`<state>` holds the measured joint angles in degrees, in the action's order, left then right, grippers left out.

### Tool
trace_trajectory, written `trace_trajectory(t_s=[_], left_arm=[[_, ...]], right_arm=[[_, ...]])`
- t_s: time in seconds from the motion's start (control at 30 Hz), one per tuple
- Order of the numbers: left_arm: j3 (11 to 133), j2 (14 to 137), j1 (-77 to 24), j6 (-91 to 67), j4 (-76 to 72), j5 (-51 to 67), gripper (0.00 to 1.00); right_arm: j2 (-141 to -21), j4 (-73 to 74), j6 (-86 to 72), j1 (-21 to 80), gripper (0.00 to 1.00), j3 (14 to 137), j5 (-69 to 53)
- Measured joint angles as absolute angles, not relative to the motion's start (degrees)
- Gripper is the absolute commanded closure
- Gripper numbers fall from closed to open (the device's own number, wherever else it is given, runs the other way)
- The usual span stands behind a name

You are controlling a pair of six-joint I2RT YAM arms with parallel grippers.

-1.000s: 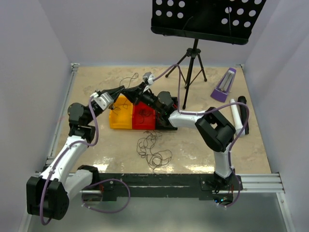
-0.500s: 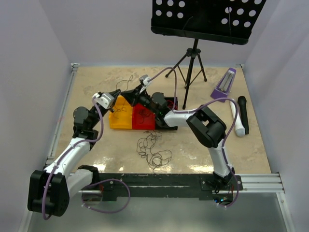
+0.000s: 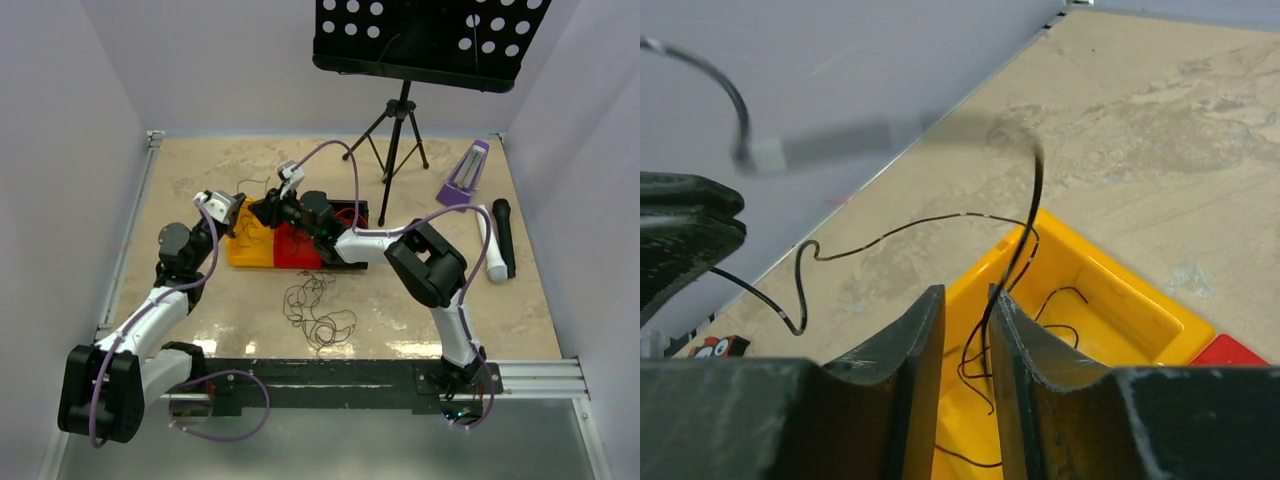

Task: Untangle the cables
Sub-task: Place the cable in the bin.

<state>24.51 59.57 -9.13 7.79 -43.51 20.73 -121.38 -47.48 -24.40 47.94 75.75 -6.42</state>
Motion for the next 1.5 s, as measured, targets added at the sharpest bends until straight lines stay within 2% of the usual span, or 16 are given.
trace_trajectory(t_s=[0.1,0.2,0.33,0.6,0.9,1.07,1.13,1.33,1.5], left_arm=[[24.32,60.14,-9.13,7.14,-42.59,20.01,1.00],[23.92,60.62,-9.13,6.52,-41.71,18.35,1.00],[23.77,61.19,-9.13,5.06,-40.45,15.29,1.00],[23.77,62.19,-8.91,0.84,-37.41,10.15,1.00],[23.77,62.81,-8.71,-1.85,-37.21,14.41,1.00],[23.73,64.14,-8.78,-2.57,-37.10,15.84,1.00],[23.66,64.42,-8.80,-2.74,-37.04,15.75,1.00],[22.39,64.66,-10.44,1.06,-36.05,14.70,1.00],[20.82,64.77,-12.14,6.42,-34.30,13.37,1.00]], right_arm=[[-120.64,-44.95,-24.29,48.12,0.67,75.72,-5.65],[-119.96,-42.76,-24.14,48.18,0.59,75.72,-5.48],[-118.74,-39.79,-23.88,48.36,0.44,75.22,-5.45],[-110.30,-37.32,-23.59,48.51,0.39,67.81,-6.46],[-96.64,-37.39,-24.84,49.19,0.51,55.09,-7.22],[-92.12,-37.67,-25.56,49.17,0.69,53.01,-5.52],[-91.92,-37.93,-25.69,49.08,0.74,53.39,-5.02],[-97.67,-37.71,-26.28,47.70,0.75,59.64,-5.08],[-103.81,-38.24,-27.83,46.35,0.80,66.11,-5.56]])
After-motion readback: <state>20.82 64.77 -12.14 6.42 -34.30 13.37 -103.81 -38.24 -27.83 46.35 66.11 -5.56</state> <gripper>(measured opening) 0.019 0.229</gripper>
